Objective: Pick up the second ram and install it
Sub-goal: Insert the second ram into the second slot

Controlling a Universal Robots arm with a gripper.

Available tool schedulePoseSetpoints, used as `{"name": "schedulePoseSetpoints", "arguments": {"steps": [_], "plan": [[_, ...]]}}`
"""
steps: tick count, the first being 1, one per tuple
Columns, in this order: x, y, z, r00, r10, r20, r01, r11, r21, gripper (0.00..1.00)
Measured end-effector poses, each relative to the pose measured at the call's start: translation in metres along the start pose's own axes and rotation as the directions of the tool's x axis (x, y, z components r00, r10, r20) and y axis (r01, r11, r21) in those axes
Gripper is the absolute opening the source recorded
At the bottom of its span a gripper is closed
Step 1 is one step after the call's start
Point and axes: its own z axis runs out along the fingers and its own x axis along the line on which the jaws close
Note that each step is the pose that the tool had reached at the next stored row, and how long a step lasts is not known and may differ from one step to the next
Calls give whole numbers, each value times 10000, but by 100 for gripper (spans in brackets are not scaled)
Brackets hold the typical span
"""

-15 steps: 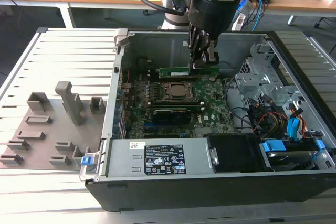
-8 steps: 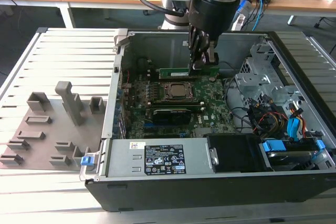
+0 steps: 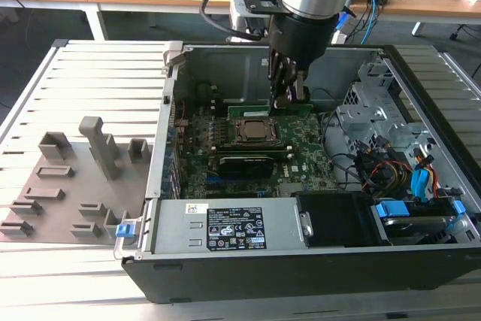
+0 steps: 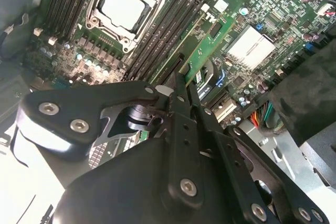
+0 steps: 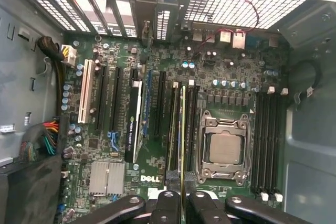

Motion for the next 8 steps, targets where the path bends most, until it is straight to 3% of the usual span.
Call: {"name": "schedulePoseSetpoints", "arguments": {"steps": [8], "plan": [[-3, -6, 74, 10000, 31, 1, -31, 10000, 2, 14]]}}
